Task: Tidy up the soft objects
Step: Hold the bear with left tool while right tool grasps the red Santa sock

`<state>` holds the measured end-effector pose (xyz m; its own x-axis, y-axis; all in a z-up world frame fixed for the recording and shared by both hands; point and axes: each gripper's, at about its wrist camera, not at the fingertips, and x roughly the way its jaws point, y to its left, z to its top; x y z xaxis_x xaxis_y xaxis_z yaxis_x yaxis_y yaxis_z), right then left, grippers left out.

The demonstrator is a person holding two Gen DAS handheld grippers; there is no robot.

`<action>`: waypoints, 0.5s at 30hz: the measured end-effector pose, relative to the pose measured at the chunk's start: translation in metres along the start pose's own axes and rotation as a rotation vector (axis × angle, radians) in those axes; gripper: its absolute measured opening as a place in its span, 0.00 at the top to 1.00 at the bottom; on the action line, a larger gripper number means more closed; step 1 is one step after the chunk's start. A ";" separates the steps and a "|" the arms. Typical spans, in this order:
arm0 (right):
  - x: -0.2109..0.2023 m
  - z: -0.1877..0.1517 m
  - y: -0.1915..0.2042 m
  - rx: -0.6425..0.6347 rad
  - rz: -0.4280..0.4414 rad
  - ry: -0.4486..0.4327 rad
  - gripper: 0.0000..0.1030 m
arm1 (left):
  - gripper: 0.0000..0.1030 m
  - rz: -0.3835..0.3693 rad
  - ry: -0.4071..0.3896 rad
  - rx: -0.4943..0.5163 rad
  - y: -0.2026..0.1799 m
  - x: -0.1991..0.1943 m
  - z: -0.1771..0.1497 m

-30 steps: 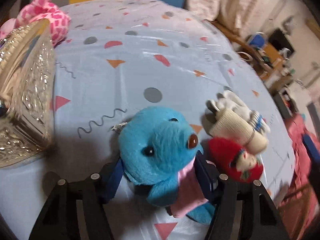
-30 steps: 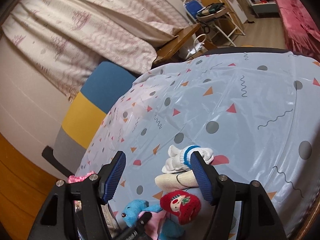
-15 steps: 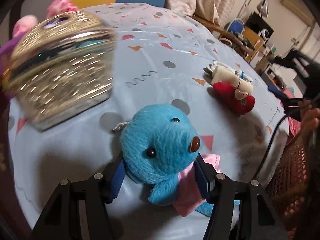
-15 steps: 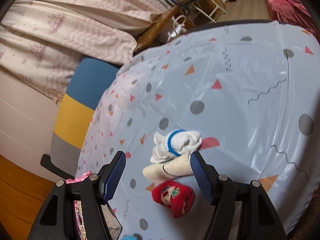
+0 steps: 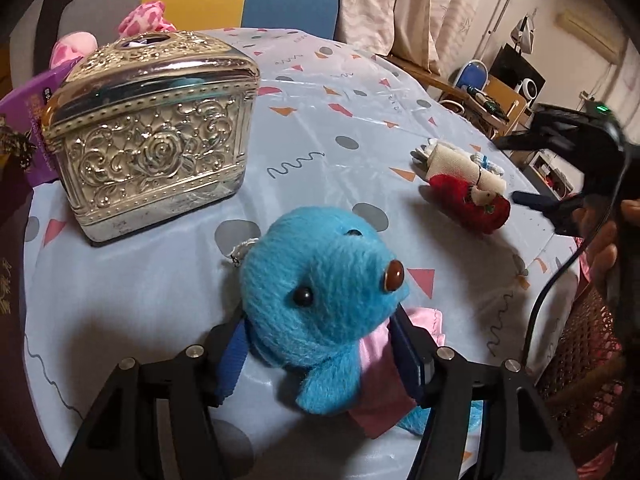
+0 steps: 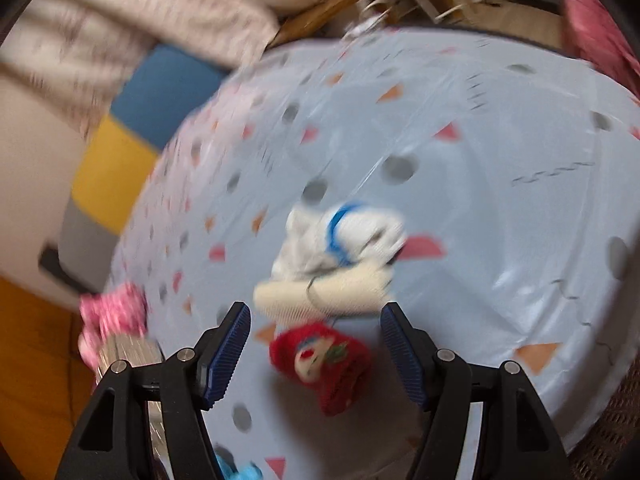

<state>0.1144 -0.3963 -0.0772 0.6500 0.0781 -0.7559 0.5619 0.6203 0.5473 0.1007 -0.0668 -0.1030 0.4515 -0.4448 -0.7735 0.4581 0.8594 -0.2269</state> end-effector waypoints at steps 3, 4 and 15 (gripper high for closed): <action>0.030 -0.008 0.027 -0.160 -0.091 0.115 0.33 | 0.36 -0.011 -0.011 -0.009 0.002 -0.002 -0.003; 0.038 -0.013 0.037 -0.244 -0.151 0.135 0.33 | 0.36 -0.015 -0.013 -0.014 0.003 -0.003 -0.004; 0.070 -0.050 0.069 -0.586 -0.335 0.220 0.66 | 0.40 -0.039 -0.024 -0.036 0.009 -0.014 -0.013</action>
<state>0.1728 -0.3092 -0.1106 0.3375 -0.0726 -0.9385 0.3051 0.9516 0.0361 0.0887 -0.0500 -0.1015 0.4527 -0.4838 -0.7490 0.4478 0.8498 -0.2782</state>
